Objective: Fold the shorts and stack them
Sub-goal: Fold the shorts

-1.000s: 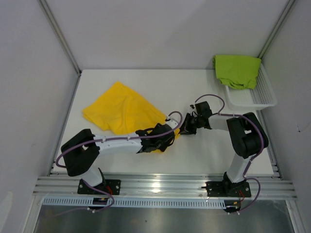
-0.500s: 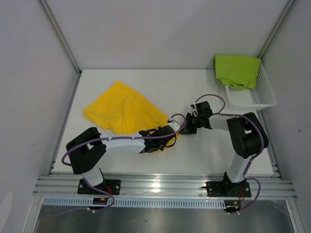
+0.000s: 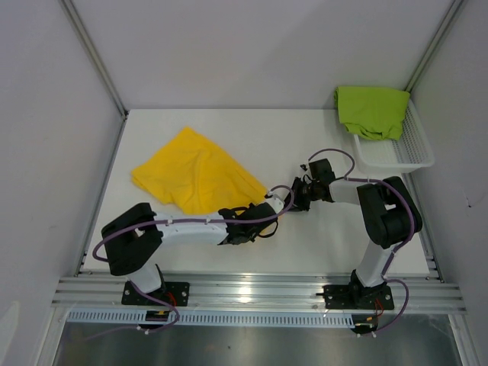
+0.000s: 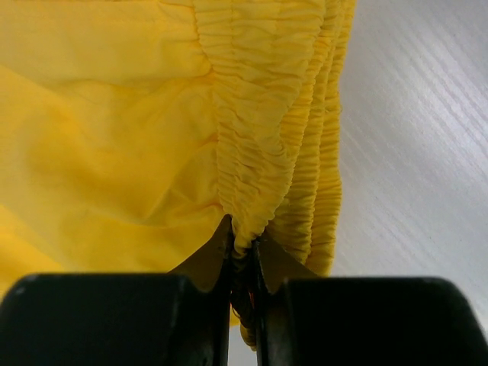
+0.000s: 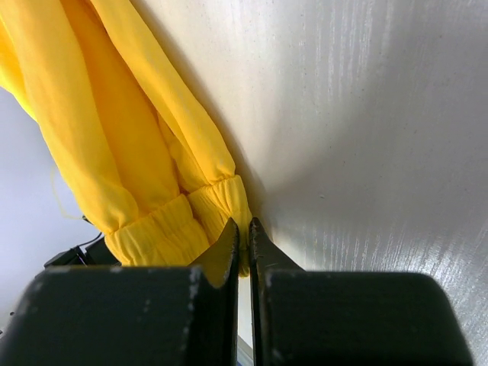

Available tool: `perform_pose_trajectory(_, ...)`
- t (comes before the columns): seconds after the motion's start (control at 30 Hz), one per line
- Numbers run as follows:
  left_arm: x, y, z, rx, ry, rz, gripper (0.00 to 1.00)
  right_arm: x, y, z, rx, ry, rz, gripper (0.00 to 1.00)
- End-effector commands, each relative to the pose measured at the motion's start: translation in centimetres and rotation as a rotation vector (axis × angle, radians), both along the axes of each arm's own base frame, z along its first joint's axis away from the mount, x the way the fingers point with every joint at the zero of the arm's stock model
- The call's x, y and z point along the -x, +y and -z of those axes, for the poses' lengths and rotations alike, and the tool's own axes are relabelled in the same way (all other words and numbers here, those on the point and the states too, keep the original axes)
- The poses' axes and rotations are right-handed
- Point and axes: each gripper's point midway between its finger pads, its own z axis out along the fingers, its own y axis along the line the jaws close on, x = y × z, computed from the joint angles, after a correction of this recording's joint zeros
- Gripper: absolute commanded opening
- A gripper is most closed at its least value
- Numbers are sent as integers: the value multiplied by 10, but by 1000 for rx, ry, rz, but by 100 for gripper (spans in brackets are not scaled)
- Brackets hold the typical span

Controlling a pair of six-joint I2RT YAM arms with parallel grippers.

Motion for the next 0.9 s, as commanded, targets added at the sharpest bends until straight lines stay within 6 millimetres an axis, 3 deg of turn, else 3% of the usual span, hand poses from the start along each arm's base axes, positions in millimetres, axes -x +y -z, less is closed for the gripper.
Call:
perform_pose_trajectory(0.0,20,20,-4,-93,36,20,0,-25,-7,-10,6,-61,48,0)
perform_pose_trajectory(0.2,23,23,-20,-86,33,-2,0,-25,-8,-9,10,-64,50,0)
perform_pose_trajectory(0.4,24,10,-5,-74,62,17,0,-24,-6,-11,3,-70,45,0)
perform_pose_trajectory(0.63,22,-23,11,-1,100,47,0,-25,-5,-18,-20,-84,38,1)
perform_pose_trajectory(0.67,24,-25,15,0,115,55,1,-26,-4,-22,-33,-89,39,7)
perform_pose_trajectory(0.77,24,-31,16,27,120,56,3,-30,-4,-31,-111,-107,56,49)
perform_pose_trajectory(0.87,25,-34,19,42,125,56,4,-28,-9,-36,-166,-111,82,66)
